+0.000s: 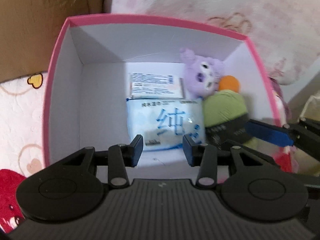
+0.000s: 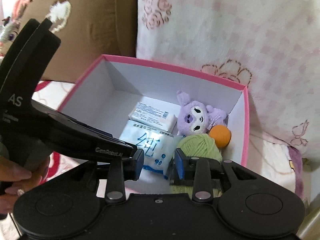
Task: Organize objects
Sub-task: 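Withdraw the left tool up out of the pink box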
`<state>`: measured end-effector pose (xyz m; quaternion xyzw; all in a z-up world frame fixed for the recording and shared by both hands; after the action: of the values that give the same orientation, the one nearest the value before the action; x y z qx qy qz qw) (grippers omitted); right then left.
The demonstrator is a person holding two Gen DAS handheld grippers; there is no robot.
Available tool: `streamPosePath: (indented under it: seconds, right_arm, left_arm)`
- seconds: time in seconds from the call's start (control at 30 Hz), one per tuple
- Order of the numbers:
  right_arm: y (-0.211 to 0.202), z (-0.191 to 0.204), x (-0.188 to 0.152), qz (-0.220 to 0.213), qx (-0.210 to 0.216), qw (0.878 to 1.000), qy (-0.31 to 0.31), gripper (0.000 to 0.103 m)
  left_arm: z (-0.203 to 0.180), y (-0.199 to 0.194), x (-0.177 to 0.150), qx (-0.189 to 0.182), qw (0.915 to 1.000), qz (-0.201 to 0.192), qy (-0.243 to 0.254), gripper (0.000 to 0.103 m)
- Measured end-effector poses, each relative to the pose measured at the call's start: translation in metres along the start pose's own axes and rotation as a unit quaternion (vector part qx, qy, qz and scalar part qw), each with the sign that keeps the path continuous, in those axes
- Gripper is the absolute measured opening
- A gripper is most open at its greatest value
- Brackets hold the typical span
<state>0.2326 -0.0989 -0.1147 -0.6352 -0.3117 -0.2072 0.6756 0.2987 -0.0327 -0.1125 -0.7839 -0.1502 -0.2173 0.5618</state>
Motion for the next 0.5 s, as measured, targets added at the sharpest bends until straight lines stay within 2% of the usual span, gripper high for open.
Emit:
streamPosePath:
  seconds: [0.03,0.13,0.33,0.5]
  right_arm:
    - [-0.008,0.000,0.000,-0.004,0.003,1.000,0.000,0.040]
    - [-0.029,0.004,-0.004,-0.020,0.008,1.000,-0.001,0.042]
    - [-0.065,0.015,-0.016,-0.036,0.009,0.999,-0.005,0.043]
    - [-0.098,0.025,-0.022,-0.047,0.000,0.998,-0.033,0.049]
  left_arm:
    - [0.000,-0.007,-0.001,-0.001,1.0000,-0.003,0.007,0.043]
    - [-0.006,-0.034,-0.002,0.033,0.9986,-0.020,0.036,0.044]
    - [-0.032,-0.082,-0.014,0.022,0.9976,-0.027,0.060,0.046]
    - [-0.048,-0.125,-0.024,0.015,0.9958,-0.040,0.081,0.049]
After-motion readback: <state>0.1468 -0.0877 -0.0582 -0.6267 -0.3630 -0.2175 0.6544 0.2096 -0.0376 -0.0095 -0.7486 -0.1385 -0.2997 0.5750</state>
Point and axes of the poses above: each gripper's, at about its wrist camera, not at the fingertips, and y roughly the way its jaws point, z to its left, x to its top, the point moved 6 cm from there along y, roughly the way its jaws point, and after that the axes turned 6 degrees about -z, right-handed, at the moved point
